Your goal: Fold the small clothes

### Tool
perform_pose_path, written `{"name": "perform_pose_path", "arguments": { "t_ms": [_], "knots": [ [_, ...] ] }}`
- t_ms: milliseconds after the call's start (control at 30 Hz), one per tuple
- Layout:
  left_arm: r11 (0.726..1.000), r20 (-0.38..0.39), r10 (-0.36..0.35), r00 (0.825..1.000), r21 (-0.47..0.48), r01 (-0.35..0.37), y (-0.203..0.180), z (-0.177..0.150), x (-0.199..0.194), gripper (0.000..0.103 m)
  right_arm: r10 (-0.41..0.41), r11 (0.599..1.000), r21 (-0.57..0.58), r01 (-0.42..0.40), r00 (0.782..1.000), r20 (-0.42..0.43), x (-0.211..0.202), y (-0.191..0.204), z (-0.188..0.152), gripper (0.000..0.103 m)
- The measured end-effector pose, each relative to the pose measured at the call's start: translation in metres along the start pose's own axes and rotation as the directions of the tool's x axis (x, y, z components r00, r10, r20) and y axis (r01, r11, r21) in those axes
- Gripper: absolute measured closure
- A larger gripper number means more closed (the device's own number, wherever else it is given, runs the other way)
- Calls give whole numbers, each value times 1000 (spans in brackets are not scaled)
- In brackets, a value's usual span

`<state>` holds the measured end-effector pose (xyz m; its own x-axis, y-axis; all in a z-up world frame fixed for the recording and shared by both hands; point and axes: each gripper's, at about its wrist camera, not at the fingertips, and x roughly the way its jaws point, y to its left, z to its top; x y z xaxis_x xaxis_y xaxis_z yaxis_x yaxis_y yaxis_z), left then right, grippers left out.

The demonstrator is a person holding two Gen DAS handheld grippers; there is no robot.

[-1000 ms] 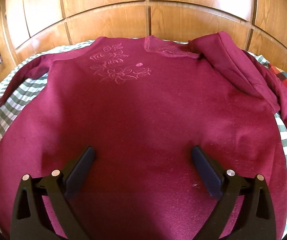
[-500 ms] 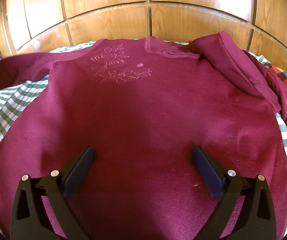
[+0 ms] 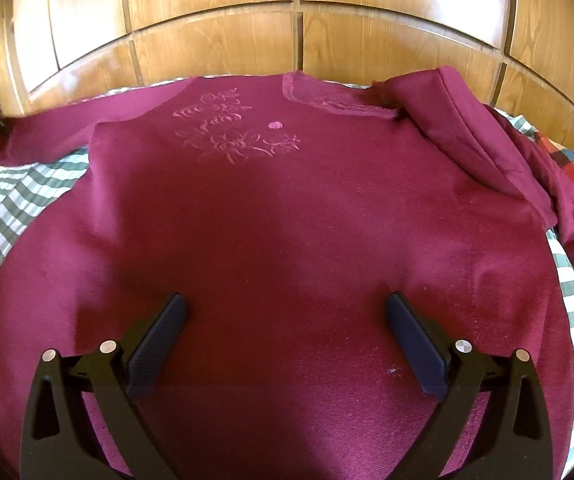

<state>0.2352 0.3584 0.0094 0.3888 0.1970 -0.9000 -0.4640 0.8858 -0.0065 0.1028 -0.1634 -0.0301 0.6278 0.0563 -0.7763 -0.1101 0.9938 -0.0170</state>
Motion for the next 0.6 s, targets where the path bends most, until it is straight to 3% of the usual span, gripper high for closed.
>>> {"name": "perform_pose_path", "arguments": {
  "t_ms": [100,167,200,233,267,367,400,433,500,600],
  "knots": [
    [997,-54,75,996,28,-73,-13,-2,49,94,-4,1000,-4,4,1000,-4,1,0,0,4],
    [988,-63,142,988,74,-138,-22,-6,69,87,-4,1000,-5,4,1000,-6,1,-1,1,4],
    [979,-44,185,982,97,-180,-26,-8,71,75,-4,1000,-5,4,1000,-6,2,-1,1,4],
    [966,-16,234,972,117,-230,-28,-9,71,54,-4,1000,-4,4,1000,-6,2,-2,2,4],
    [944,22,298,954,139,-298,-28,-9,68,48,-3,1000,-3,3,1000,-6,2,-2,1,4],
    [894,64,422,904,136,-427,-16,-6,58,49,-1,1000,-2,1,1000,-4,2,-1,1,4],
    [894,62,432,900,101,-436,-10,-6,51,54,-1,1000,-2,1,1000,-4,2,-2,2,4],
    [907,61,414,908,54,-417,-3,-7,41,59,0,1000,-2,0,1000,-3,2,-2,1,4],
    [961,101,277,956,-17,-276,-2,-21,13,59,-1,1000,-3,1,1000,-2,2,-2,1,4],
    [991,181,113,977,53,-124,-41,-57,-25,59,-2,1000,0,2,1000,-5,1,-2,1,4]
  ]
}}
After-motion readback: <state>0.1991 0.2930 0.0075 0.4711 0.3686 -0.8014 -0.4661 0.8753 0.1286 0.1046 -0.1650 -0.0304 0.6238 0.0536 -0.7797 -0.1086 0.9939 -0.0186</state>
